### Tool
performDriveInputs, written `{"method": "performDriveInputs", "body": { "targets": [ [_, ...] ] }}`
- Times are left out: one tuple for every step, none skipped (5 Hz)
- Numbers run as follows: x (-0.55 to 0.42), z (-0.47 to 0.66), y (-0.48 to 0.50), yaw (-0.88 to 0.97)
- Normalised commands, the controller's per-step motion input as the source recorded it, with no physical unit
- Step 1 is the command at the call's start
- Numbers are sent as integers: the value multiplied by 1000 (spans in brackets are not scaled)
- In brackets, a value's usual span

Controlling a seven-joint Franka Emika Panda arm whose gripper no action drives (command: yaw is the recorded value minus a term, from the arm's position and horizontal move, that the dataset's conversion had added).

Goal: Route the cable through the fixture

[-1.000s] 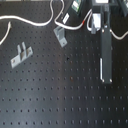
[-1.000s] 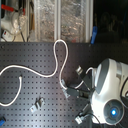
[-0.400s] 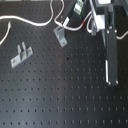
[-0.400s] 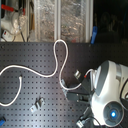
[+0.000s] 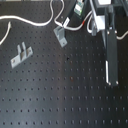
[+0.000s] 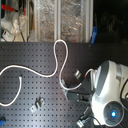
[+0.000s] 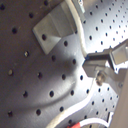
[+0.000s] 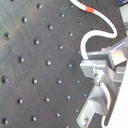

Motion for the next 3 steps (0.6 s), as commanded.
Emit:
{"method": "performDriveInputs", "body": {
  "targets": [
    [-32,441,219,0],
    [-126,396,250,0],
    [-215,363,289,0]
  ]
}}
